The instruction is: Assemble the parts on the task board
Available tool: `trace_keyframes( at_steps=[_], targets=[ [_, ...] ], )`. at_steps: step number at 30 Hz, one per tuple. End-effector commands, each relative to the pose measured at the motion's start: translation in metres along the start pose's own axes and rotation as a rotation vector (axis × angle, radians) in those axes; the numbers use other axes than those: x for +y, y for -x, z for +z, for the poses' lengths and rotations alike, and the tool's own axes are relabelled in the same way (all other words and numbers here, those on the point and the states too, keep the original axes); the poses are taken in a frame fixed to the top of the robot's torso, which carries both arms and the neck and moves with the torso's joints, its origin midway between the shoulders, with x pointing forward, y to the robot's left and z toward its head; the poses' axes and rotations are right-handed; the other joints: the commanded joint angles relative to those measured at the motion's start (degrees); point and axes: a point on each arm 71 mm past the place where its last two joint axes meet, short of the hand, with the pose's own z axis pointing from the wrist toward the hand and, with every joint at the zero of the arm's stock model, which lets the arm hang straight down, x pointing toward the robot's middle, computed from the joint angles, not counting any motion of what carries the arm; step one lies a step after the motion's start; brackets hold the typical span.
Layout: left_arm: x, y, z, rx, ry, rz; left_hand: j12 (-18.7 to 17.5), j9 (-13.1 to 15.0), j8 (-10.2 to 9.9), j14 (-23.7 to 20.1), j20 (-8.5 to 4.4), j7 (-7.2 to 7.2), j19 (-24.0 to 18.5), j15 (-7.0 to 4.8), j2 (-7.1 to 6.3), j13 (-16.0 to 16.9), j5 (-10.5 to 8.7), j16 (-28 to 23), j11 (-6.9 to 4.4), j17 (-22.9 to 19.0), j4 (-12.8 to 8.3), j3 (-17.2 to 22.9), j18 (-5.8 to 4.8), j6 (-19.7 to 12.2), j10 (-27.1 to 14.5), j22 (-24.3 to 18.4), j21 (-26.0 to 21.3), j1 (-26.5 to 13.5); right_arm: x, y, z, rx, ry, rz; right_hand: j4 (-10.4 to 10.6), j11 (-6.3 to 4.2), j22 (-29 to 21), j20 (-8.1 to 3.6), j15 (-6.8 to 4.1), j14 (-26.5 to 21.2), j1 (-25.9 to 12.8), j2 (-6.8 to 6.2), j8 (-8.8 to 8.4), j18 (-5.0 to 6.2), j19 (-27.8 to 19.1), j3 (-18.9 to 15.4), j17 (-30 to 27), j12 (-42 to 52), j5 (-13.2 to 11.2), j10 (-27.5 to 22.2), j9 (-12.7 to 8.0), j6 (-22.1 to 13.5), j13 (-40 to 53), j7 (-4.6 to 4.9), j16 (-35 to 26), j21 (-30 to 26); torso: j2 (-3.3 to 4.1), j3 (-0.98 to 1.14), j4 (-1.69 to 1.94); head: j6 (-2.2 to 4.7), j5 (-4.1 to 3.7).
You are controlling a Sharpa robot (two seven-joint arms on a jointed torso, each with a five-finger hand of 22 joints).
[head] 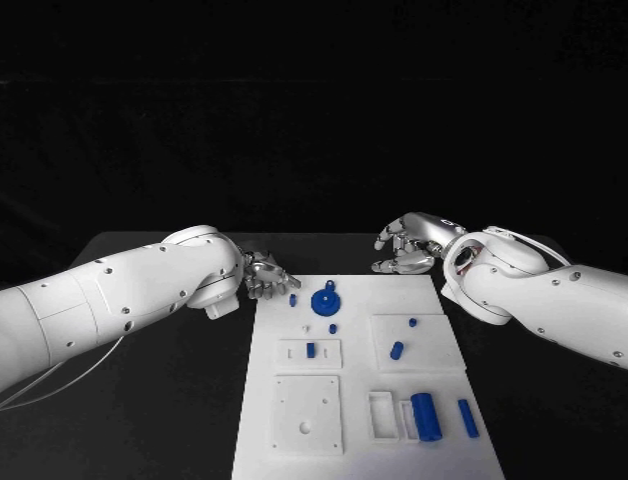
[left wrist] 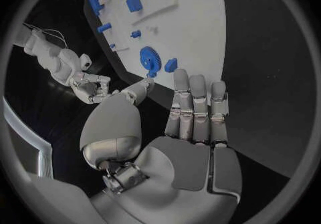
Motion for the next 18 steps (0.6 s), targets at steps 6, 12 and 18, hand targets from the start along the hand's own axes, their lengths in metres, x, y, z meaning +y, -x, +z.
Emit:
trace_keyframes(
  at_steps=[6, 12, 18],
  targets=[
    [-0.0008, -0.0064, 0.006, 0.034, -0.007, 0.025, -0.27, 0.04, 0.37, 0.53, -7.32, -0.33, 0.15, 0.09, 0.56, 0.01, -0.2, -0.09, -0.07, 0.08, -0.37, -0.65, -0.01, 0.01, 0.66, -0.09, 0.23, 0.45, 0.004, 0.0004, -0.0005, -0.006, 0.02, -0.001, 0.3, -0.17, 0.5, -0.38, -0.04, 0.01, 0.59, -0.06, 0.28, 2.76, -0.12, -0.08, -0.14, 0.31, 0.18, -0.16, 0.06, -1.11, -0.17, 1.37, -0.41, -0.32, 0.06, -0.01, 0.0, -0.24, -0.14],
    [0.0013, -0.0102, 0.0095, 0.039, 0.0, 0.027, -0.34, 0.02, 0.38, 0.55, -7.32, -0.33, 0.15, 0.08, 0.76, 0.03, -0.2, -0.07, -0.08, 0.1, -0.53, -0.88, 0.03, -0.01, 0.73, -0.1, 0.28, 0.58, 0.0046, 0.0005, -0.0008, -0.007, 0.021, 0.0, 0.32, -0.16, 0.49, -0.37, -0.03, -0.04, 0.61, -0.06, 0.27, 2.76, -0.17, -0.08, -0.18, 0.28, 0.18, -0.21, 0.06, -1.14, -0.22, 1.38, -0.48, -0.39, 0.09, -0.01, -0.02, -0.45, -0.27],
    [0.0031, -0.0108, 0.0109, 0.039, 0.003, 0.025, -0.38, 0.0, 0.38, 0.56, -7.32, -0.33, 0.16, 0.07, 0.92, 0.05, -0.2, -0.06, -0.08, 0.12, -0.62, -1.03, 0.05, -0.04, 0.76, -0.1, 0.32, 0.64, 0.0045, 0.0008, -0.0009, -0.007, 0.021, 0.0, 0.33, -0.15, 0.49, -0.36, -0.02, -0.06, 0.63, -0.06, 0.27, 2.76, -0.19, -0.09, -0.2, 0.28, 0.18, -0.23, 0.06, -1.14, -0.26, 1.39, -0.51, -0.43, 0.02, 0.03, -0.04, -0.66, -0.35]
  ],
)
